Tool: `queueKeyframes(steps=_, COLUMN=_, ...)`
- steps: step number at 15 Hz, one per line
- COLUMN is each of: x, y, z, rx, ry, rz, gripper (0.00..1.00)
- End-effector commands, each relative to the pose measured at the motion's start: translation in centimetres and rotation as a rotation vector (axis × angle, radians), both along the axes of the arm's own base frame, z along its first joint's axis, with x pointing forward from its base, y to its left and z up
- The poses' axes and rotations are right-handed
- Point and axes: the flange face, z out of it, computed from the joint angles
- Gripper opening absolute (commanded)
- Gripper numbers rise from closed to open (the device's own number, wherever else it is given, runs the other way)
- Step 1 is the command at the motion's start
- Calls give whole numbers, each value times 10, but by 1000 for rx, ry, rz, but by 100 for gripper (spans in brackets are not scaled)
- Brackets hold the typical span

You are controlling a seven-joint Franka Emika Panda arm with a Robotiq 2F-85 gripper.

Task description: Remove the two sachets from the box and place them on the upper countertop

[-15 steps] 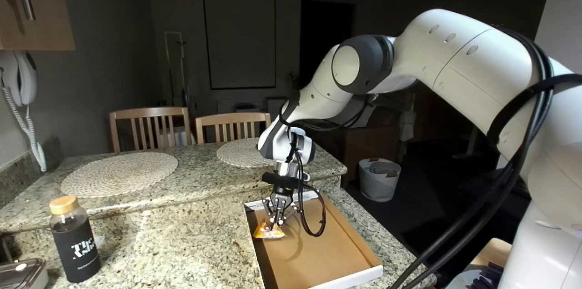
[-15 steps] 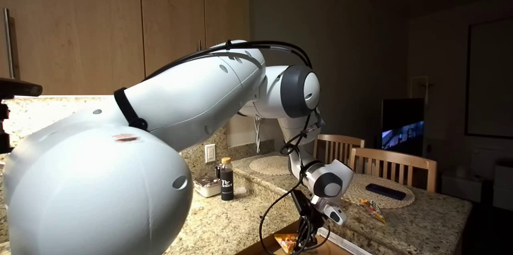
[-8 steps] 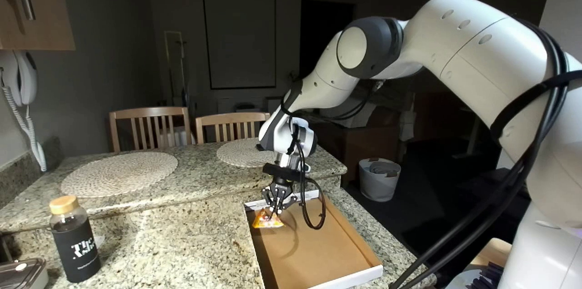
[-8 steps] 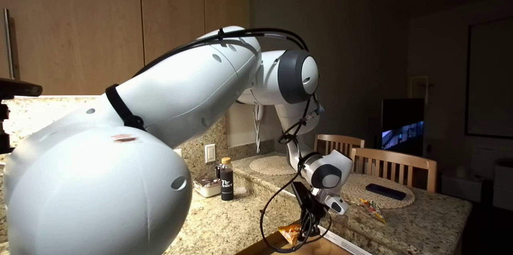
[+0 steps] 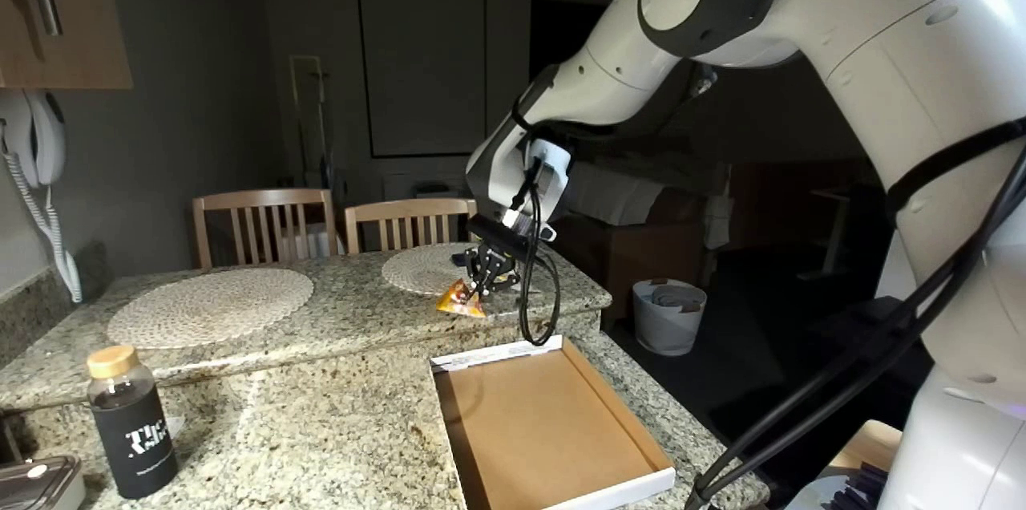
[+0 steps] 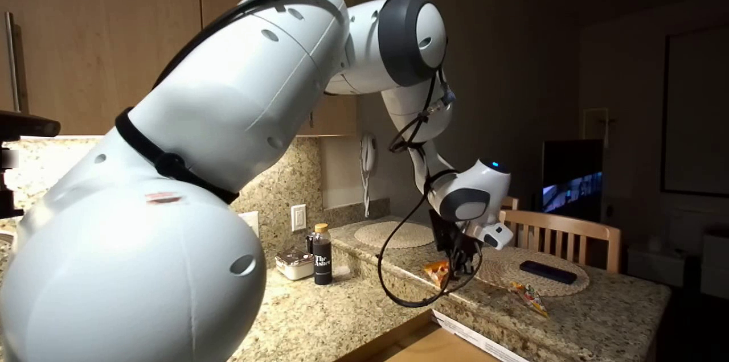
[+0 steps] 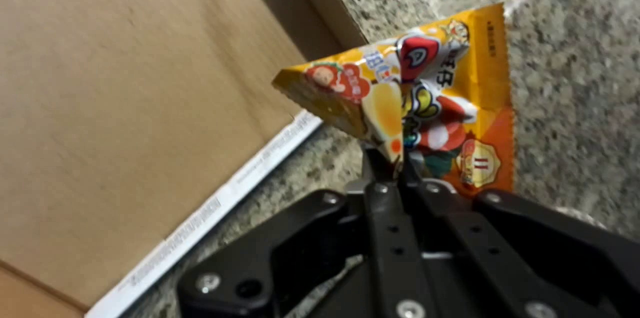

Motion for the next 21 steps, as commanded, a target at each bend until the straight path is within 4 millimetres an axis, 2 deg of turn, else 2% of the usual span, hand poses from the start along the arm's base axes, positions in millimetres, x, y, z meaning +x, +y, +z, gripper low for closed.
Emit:
queueKeyframes(steps=1, x=8, y=-18, z=30, rx=-45, ry=-138, rz=-118, gripper=1)
queueKeyframes(steps=4, x=17, y=-35, z=43, rx=-117, ry=-234, rz=-232, gripper=1)
queueKeyframes(steps=8, x=19, y=-47, z=48, rx=-180, ry=-288, rz=-309, gripper=1)
queueKeyframes(steps=9, x=18, y=-48, z=48, rx=-186, ry=-299, rz=-323, gripper=31)
queueKeyframes(steps=11, x=18, y=-48, z=51, rx=-198, ry=-318, rz=-335, gripper=37)
queueKeyframes(steps=18, x=19, y=-46, z=52, rx=-200, ry=-332, rz=-345, gripper=84)
queueKeyframes(steps=21, x=5, y=-36, z=45, rx=-113, ry=-196, rz=-240, gripper=99)
